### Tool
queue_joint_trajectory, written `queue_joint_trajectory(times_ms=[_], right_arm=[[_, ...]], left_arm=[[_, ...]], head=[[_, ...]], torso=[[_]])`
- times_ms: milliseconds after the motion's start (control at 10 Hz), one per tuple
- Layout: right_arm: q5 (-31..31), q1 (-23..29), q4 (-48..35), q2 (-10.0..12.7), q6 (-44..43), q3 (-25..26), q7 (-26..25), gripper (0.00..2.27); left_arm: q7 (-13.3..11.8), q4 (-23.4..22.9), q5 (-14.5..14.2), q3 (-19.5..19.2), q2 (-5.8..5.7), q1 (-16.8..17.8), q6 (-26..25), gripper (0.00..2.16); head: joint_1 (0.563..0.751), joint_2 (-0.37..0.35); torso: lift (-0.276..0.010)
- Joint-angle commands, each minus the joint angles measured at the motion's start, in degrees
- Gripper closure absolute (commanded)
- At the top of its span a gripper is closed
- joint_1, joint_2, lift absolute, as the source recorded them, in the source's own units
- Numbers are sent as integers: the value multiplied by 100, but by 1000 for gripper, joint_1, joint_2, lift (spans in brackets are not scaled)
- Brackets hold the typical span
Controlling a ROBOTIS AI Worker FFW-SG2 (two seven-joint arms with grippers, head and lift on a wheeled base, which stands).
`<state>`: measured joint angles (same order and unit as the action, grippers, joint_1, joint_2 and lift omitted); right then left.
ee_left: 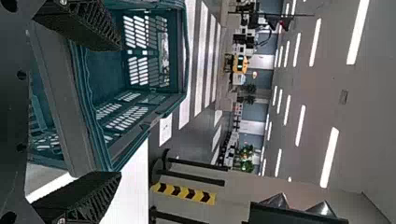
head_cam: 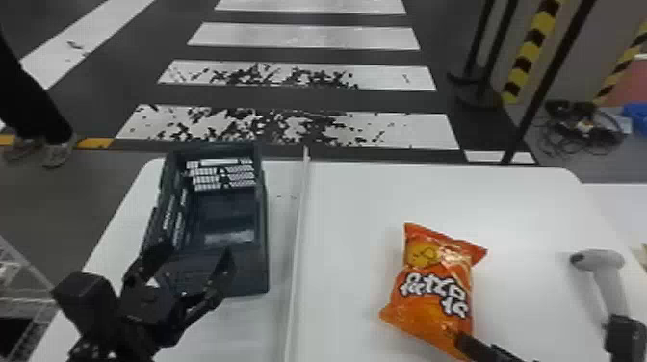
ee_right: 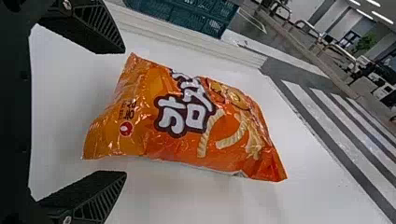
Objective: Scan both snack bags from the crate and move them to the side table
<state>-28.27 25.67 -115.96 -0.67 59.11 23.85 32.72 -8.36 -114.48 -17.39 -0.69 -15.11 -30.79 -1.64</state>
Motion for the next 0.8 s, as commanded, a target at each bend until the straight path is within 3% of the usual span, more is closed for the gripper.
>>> queue_joint_trajectory(times_ms=[0,400,500,600,700], right_arm=[[24,-255,328,-47,79,14,42,53],[103,-501,706,-118,255,-162,121,93],[103,-528,706,-118,360,-206,121,275],[103,-580,741,-126,448,-232,147,552],[129,-624,777,-126,501,-241,165,1369]], left_arm=[[-8,5,17,16,-19,-15,-8,36],[-34,57,17,43,-36,-23,-8,36],[-34,75,25,52,-36,-15,-8,36],[-34,110,25,60,-36,-6,-8,36],[-34,119,25,69,-45,-6,-8,36]], head=[[695,3],[695,8],[695,12],[695,20],[695,24]], torso=[[-99],[-99],[-99],[-99],[-99]])
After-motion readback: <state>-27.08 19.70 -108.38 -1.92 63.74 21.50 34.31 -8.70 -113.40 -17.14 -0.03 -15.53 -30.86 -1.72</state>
